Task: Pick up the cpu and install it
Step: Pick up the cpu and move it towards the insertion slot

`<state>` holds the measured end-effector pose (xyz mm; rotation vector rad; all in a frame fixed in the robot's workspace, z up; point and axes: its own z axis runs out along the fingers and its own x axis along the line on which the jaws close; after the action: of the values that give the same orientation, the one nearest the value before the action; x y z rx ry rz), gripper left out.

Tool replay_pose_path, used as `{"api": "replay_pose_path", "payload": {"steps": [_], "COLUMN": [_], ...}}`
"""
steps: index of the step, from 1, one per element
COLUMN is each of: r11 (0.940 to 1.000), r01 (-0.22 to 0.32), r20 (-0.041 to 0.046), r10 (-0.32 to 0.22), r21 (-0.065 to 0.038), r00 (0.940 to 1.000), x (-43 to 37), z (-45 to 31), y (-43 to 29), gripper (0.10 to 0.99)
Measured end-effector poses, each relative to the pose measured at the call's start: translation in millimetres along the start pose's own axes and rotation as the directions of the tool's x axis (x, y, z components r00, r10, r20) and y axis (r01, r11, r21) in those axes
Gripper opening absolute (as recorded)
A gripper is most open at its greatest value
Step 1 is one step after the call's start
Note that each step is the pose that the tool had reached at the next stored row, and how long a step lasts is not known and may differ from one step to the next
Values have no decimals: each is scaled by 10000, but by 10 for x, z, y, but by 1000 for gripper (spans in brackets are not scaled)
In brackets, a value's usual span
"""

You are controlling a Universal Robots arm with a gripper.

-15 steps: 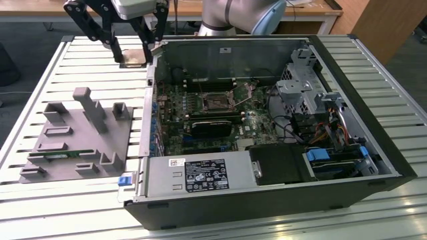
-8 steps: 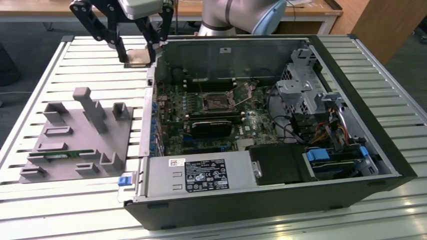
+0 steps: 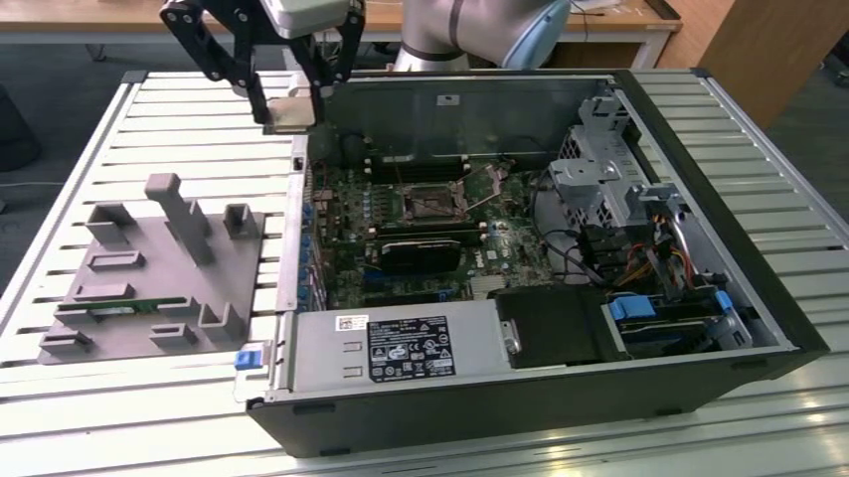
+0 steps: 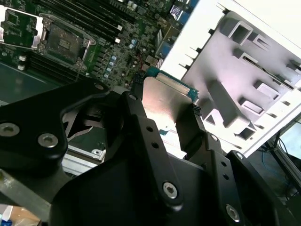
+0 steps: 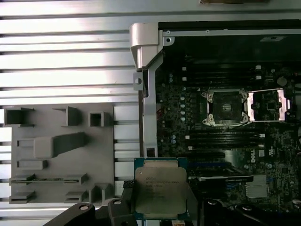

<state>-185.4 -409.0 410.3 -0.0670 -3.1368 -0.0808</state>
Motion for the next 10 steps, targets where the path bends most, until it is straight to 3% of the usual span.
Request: {"api": "replay_pose_path", "payload": {"steps": [10], "r11": [10000], "r01": [0], "r20": [0], "r10": [0], "r21": [0], "r00": [10000], "x": [-197], "z": [0], "y": [8], "gripper": [529]}}
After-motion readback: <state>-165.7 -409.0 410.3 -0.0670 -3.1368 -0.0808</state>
